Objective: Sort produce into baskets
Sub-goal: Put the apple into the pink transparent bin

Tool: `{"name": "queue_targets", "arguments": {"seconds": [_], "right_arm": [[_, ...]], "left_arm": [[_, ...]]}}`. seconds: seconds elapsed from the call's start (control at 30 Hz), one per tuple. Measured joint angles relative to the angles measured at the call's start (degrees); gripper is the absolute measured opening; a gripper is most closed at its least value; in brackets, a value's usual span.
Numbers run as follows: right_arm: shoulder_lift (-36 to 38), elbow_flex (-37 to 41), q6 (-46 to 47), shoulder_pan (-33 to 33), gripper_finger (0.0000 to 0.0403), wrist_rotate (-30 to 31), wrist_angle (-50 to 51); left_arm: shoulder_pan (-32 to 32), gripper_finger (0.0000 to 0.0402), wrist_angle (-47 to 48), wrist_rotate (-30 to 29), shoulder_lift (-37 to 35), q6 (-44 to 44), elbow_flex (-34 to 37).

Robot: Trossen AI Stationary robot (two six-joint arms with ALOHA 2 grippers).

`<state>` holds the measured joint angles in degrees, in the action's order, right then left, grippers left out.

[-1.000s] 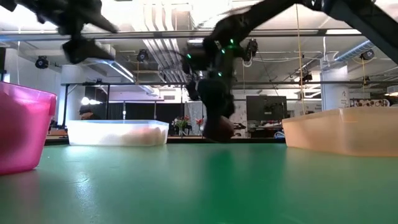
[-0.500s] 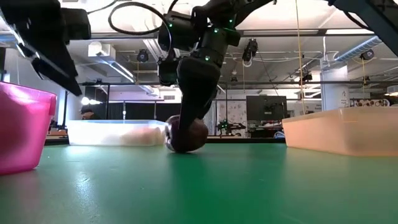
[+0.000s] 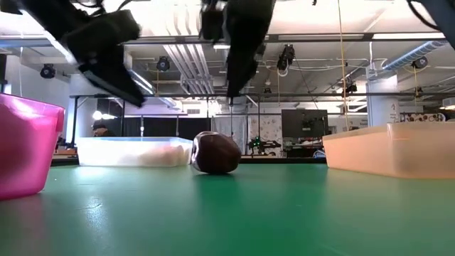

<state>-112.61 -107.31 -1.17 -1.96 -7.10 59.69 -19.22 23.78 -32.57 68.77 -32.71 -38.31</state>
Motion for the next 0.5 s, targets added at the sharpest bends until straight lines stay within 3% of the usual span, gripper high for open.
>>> {"name": "queue_targets", "arguments": {"seconds": [0.2, 0.5], "right_arm": [[8.4, -4.1, 0.3, 0.0, 0.0382, 7.8, 9.7], [19.9, -1.2, 10.4, 0.4, 0.0383, 10.5, 12.1]], "left_arm": [[3.1, 0.0309, -14.9, 0.6, 8.1, 7.0, -3.8], [4.1, 0.0309, -13.7, 4.2, 21.8, 7.7, -14.5]]}}
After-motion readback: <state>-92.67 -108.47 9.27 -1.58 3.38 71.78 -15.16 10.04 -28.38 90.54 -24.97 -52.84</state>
